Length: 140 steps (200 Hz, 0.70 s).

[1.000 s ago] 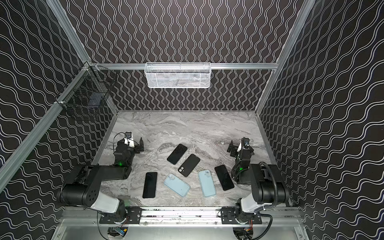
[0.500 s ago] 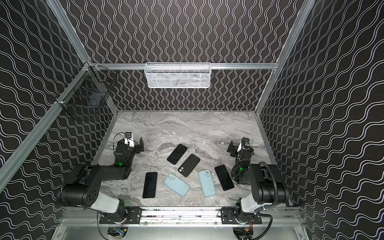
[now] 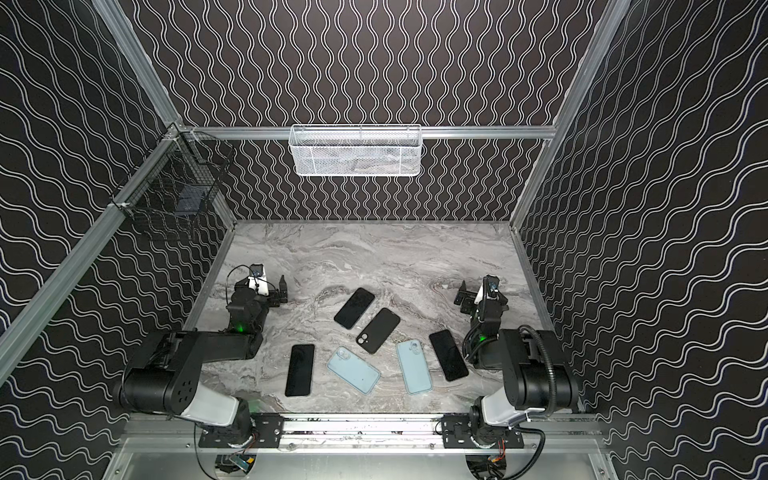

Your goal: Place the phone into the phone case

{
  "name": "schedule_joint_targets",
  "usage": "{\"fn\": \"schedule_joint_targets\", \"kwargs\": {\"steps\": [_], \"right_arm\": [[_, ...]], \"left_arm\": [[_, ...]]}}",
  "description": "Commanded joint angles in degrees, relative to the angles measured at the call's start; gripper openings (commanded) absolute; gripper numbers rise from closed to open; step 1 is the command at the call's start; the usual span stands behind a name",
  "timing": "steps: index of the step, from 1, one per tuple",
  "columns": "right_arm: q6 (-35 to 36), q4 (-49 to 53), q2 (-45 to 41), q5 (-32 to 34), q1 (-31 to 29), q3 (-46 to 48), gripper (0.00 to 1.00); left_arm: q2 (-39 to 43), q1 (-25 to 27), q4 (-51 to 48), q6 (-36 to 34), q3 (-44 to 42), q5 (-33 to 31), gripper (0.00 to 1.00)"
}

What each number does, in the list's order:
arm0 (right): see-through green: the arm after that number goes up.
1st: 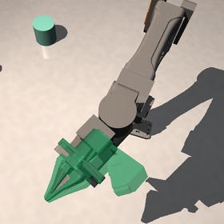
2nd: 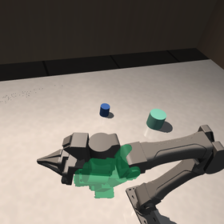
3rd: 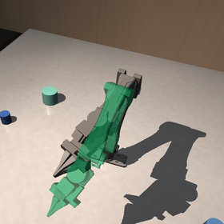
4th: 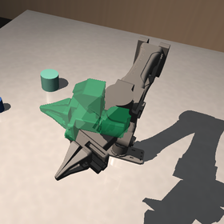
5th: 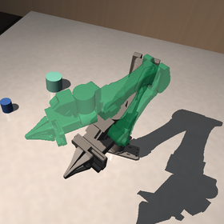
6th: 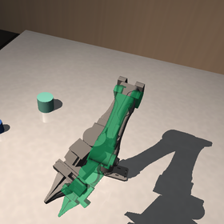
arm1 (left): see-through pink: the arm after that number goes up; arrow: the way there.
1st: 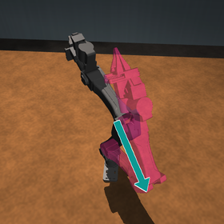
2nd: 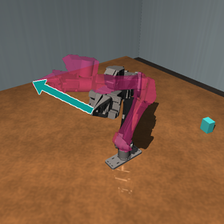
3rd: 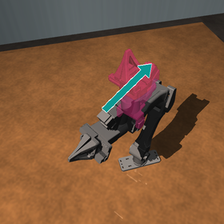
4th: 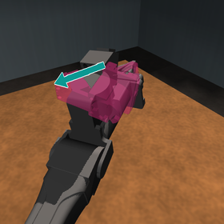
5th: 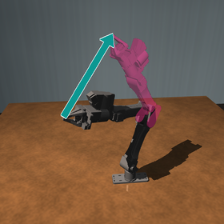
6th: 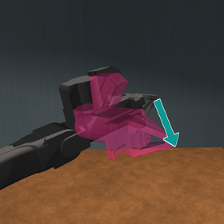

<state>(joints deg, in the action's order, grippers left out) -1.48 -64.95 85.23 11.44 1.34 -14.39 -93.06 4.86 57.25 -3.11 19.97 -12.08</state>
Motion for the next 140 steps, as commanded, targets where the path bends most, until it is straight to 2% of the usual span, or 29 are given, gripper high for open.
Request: {"fn": "schedule_joint_targets", "kwargs": {"steps": [1, 18, 43, 51, 61, 74, 80, 91, 112, 119, 140], "right_arm": [[0.86, 7.69, -7.21, -1.16, -0.02, -1.82, 1.0], [-0.13, 15.88, -15.16, -2.53, -0.02, -4.59, 1.0], [-6.9, 24.0, -24.81, -5.78, -0.02, -9.64, 1.0], [-12.58, 27.45, -26.78, -4.19, -0.03, -11.63, 1.0], [-22.99, 31.73, -28.62, 1.39, -0.02, -13.93, 1.0], [-36.79, 42.58, -30.47, 8.34, 0.37, -17.61, 1.0], [-40.12, 46.21, -30.75, 8.77, 0.69, -19.46, 1.0], [-37.38, 48.07, -29.95, 2.49, 1.38, -22.56, 1.0], [-30.66, 51.62, -25.18, -12.47, 1.38, -29.83, 1.0], [-30.38, 55.87, -23.24, -14.05, 1.38, -32.84, 1.0], [-29.64, 65.55, -19.79, -13.28, 1.38, -39.63, 1.0]], "left_arm": [[6.17, 0.36, -5.12, 0.82, 1.42, -2.68, 0.99], [13.05, 0.5, -17.71, 1.26, 6.26, -0.96, 0.99], [21.24, 0.5, -33.63, 9.15, 15.25, 1.09, 0.99], [23.02, 0.51, -38.63, 11.88, 18.68, 1.52, 0.99], [24.52, 0.49, -45.18, 16.75, 23.23, 1.32, 0.99], [25.26, 0.41, -57.09, 26.73, 30.09, -0.26, 0.99], [25.12, 0.19, -61.2, 29.23, 32.96, 0.46, 0.99], [24.68, -0.55, -63.67, 29.43, 36.37, 5.29, 0.99], [25.72, -0.73, -67.16, 31.42, 39.53, 9.34, 0.99], [26.66, -0.73, -65.94, 31.49, 39.03, 10.94, 0.99], [30.1, -0.74, -60.67, 31.91, 34.55, 16.39, 0.99]]}}
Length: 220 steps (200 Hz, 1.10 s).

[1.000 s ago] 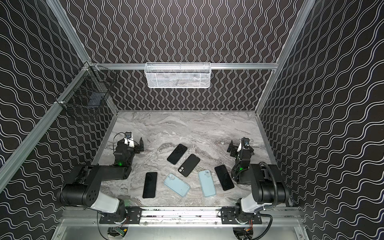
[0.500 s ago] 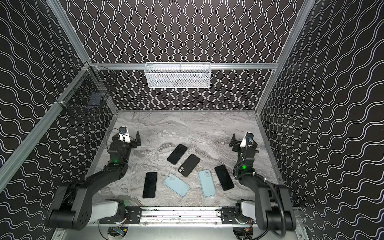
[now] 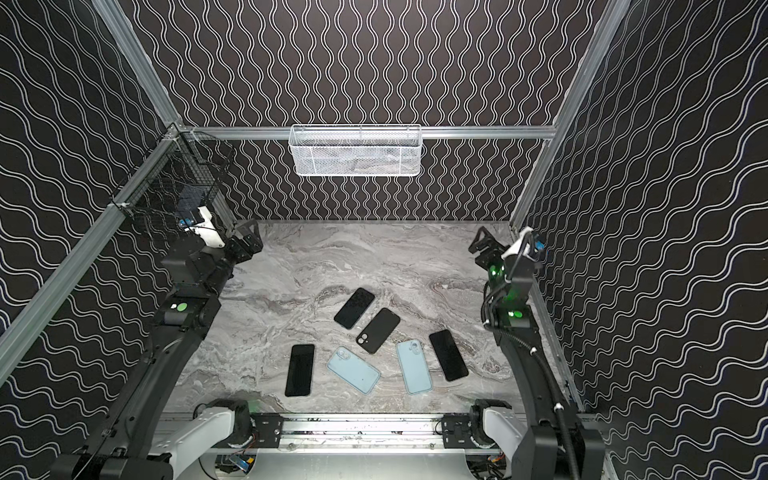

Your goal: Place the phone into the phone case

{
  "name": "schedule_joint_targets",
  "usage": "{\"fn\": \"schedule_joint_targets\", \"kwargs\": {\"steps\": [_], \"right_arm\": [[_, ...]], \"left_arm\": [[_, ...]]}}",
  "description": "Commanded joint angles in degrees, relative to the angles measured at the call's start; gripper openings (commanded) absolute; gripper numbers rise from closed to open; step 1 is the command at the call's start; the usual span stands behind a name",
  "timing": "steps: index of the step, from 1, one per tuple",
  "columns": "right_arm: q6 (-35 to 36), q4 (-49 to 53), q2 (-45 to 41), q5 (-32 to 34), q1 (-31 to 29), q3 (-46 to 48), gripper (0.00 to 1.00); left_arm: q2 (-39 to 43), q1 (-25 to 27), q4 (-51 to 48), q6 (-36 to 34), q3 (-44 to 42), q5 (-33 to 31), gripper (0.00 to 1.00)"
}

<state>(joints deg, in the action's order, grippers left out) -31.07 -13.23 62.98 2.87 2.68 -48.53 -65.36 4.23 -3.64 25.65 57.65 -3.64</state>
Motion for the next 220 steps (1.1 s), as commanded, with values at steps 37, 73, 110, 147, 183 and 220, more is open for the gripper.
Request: {"fn": "schedule_joint_targets", "kwargs": {"steps": [37, 73, 110, 147, 183, 220], "right_arm": [[-5.49, 16.27, -2.76, 0.55, 0.31, -3.08, 1.0], [-2.46, 20.74, -5.49, -3.41, 0.49, -2.19, 1.0], [1.66, 21.7, -4.23, -13.4, 0.49, -3.08, 1.0], [1.31, 23.99, 0.37, -21.23, -0.39, -3.81, 1.0], [7.23, 30.25, 6.78, -13.08, -11.32, -7.48, 1.0], [11.28, 36.71, 13.04, -10.97, -19.39, -13.98, 1.0]], "left_arm": [[3.7, 1.52, -1.32, -0.04, -2.5, 16.52, 0.99], [-0.45, 7.2, -7.62, -5.37, 1.36, 18.77, 0.98], [-8.91, 12.62, -15.48, -8.37, 5.26, 17.15, 0.9], [-14.9, 18.22, -24.6, -13.88, 9.86, 11.32, 0.89], [-20.21, 22.42, -28.35, -15.54, 11.35, 3.98, 0.9], [-23.97, 21.2, -27.29, -10.22, 11.0, 6.08, 0.92]]}}
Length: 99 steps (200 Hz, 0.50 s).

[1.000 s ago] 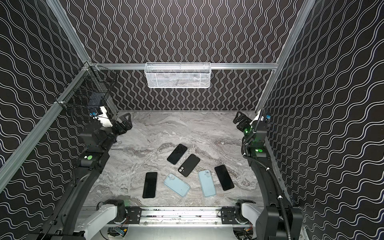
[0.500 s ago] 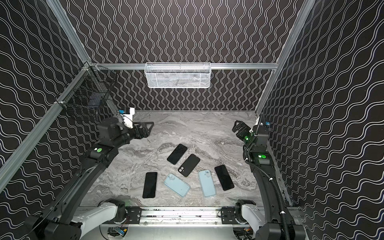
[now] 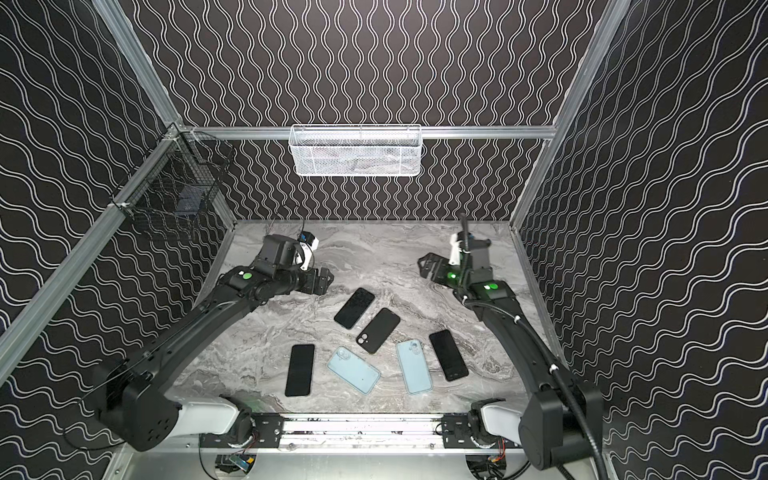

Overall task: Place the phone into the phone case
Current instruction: 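Raise both arms and reach the grippers over the cluster of phones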

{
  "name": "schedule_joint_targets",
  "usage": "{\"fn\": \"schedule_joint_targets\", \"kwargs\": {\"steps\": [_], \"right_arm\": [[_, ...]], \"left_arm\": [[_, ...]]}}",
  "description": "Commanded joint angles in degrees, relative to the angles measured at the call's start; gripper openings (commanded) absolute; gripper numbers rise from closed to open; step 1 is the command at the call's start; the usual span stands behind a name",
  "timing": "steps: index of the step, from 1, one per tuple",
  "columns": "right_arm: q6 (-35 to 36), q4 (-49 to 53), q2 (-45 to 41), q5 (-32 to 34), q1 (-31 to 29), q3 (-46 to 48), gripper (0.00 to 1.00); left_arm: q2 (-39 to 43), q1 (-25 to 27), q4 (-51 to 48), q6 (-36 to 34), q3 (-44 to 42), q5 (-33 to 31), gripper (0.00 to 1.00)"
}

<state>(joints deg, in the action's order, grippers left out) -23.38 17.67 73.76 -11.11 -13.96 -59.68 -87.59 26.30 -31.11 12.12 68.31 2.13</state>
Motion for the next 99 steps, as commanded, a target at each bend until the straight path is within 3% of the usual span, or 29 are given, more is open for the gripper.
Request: {"fn": "schedule_joint_targets", "kwargs": {"steps": [1, 28, 71, 99], "right_arm": [[3.59, 5.84, 2.31, 3.07, -2.88, -2.87, 1.0], [3.77, 5.62, 2.62, 4.09, -4.89, -2.47, 1.0], [3.51, 5.19, 3.08, 4.0, -5.89, -1.91, 1.0], [2.61, 2.89, 2.71, 3.35, -6.08, -0.22, 1.0]], "left_arm": [[-1.81, -0.94, 0.22, 3.37, 0.37, 0.41, 0.92], [-2.19, -3.22, 0.83, 6.72, -1.07, 2.2, 0.92], [-0.21, -3.98, -2.69, 13.17, -4.33, -2.57, 0.9], [2.28, -3.9, -3.43, 16.46, -9.62, 0.1, 0.88]]}}
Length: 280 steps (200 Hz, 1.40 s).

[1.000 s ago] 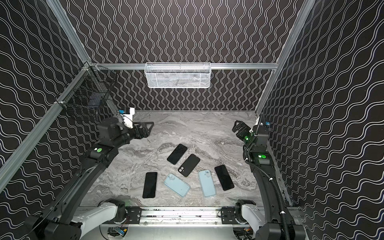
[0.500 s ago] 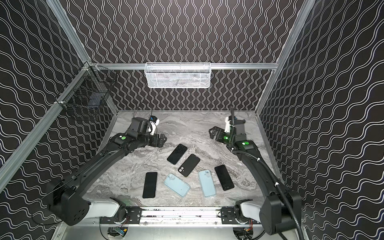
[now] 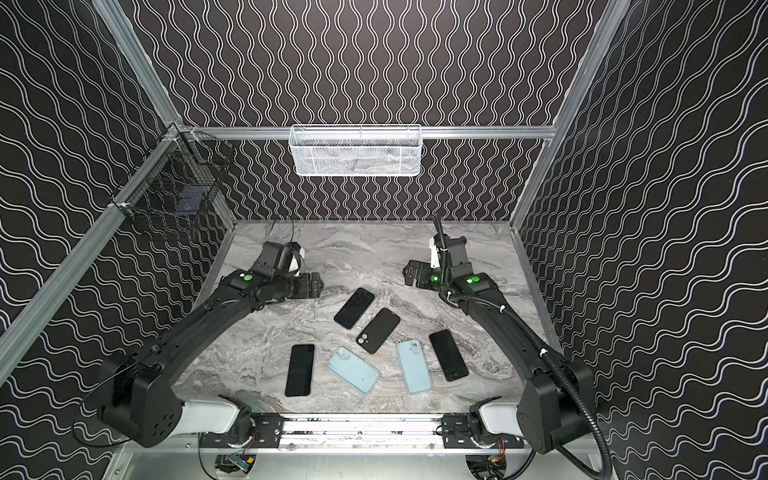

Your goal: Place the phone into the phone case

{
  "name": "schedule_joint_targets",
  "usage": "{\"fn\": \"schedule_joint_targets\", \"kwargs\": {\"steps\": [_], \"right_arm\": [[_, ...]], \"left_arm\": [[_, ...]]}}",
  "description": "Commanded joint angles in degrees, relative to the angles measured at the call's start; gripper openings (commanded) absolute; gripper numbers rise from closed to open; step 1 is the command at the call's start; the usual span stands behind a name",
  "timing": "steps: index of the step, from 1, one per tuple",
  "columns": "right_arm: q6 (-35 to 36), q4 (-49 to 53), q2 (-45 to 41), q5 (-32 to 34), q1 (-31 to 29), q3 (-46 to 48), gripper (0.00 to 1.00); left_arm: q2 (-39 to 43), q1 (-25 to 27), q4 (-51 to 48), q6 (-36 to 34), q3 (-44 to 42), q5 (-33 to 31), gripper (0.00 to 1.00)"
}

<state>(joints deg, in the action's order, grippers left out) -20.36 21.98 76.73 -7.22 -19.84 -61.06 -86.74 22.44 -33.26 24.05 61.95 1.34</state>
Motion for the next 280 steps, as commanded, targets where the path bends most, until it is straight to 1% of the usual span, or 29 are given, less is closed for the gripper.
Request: {"fn": "schedule_joint_targets", "kwargs": {"steps": [1, 13, 24, 31, 42, 57, 79, 95, 110, 124, 141, 143, 153, 177, 203, 225, 241, 250, 280], "right_arm": [[-0.44, -1.46, -0.26, -0.57, -0.2, 1.22, 1.0], [-1.2, -2.51, -0.57, -1.31, -0.31, 2.35, 1.0], [-1.6, -3.05, -0.88, -2.1, -0.54, 3.52, 1.0], [-1.52, -2.97, -1.03, -2.34, -0.79, 3.57, 1.0], [-1.43, -2.66, -1.24, -2.23, -0.99, 6.21, 1.0], [-1.35, -2.38, -1.41, -1.86, -1.06, 7.95, 1.0], [-0.94, -2.47, -0.78, -1.39, -1.06, 9.7, 1.0], [-0.52, -0.51, 1.02, -1.54, -1.08, 8.93, 1.0], [0.03, 0.93, 3.28, -2.09, -1.47, 8.09, 0.99], [0.68, 1.67, 5.2, -1.17, -2.9, 7.76, 0.99], [1.41, 2.98, 8.21, 1.22, -4.86, 6.58, 0.96], [1.49, 3.24, 8.62, 1.32, -6.14, 6.35, 0.95], [2.19, 4.31, 10.93, 2.82, -7.96, 5.1, 0.93], [4.01, 5.92, 15.8, 7.43, -11.23, 1.43, 0.9], [5.98, 6.55, 20.79, 9.93, -12.38, -1.71, 0.85], [6.82, 6.59, 23.8, 11.46, -13.42, -3.74, 0.77], [7.0, 6.28, 25.44, 11.68, -14.13, -4.48, 0.73], [6.91, 6.14, 26.36, 11.93, -14.6, -4.76, 0.67], [6.74, 5.47, 27.88, 11.97, -15.36, -4.91, 0.6]], "left_arm": [[1.5, -0.03, -1.24, 4.6, -3.47, 1.04, 0.88], [2.25, 0.52, -0.6, 5.28, -5.73, 2.94, 0.87], [2.2, 1.94, 0.02, 4.43, -6.89, 4.71, 0.86], [1.86, 3.42, -0.3, 3.97, -7.02, 4.11, 0.86], [1.04, 5.44, -0.75, 3.39, -6.85, 2.91, 0.86], [-0.37, 6.9, -0.77, 3.64, -6.54, 2.82, 0.86], [-1.71, 7.28, 1.28, 5.6, -6.73, 5.57, 0.86], [-2.42, 7.36, 3.11, 7.12, -7.02, 7.21, 0.86], [-3.06, 7.3, 3.93, 8.0, -6.86, 7.19, 0.86], [-3.43, 7.27, 3.82, 8.37, -6.43, 6.34, 0.86], [-3.11, 7.36, 3.73, 8.47, -6.31, 5.39, 0.86], [-3.05, 7.29, 3.73, 8.47, -6.32, 5.28, 0.86], [-2.46, 7.31, 3.9, 8.59, -6.69, 5.14, 0.86], [-0.95, 7.36, 4.34, 9.38, -7.81, 4.95, 0.86], [0.26, 7.28, 5.0, 10.4, -9.53, 5.07, 0.86], [0.34, 7.29, 4.78, 10.59, -10.1, 4.87, 0.86], [0.42, 7.32, 4.78, 10.73, -10.3, 4.72, 0.86], [0.59, 7.3, 5.04, 10.76, -10.53, 4.64, 0.86], [0.65, 7.36, 5.57, 10.9, -10.67, 4.64, 0.87]]}}
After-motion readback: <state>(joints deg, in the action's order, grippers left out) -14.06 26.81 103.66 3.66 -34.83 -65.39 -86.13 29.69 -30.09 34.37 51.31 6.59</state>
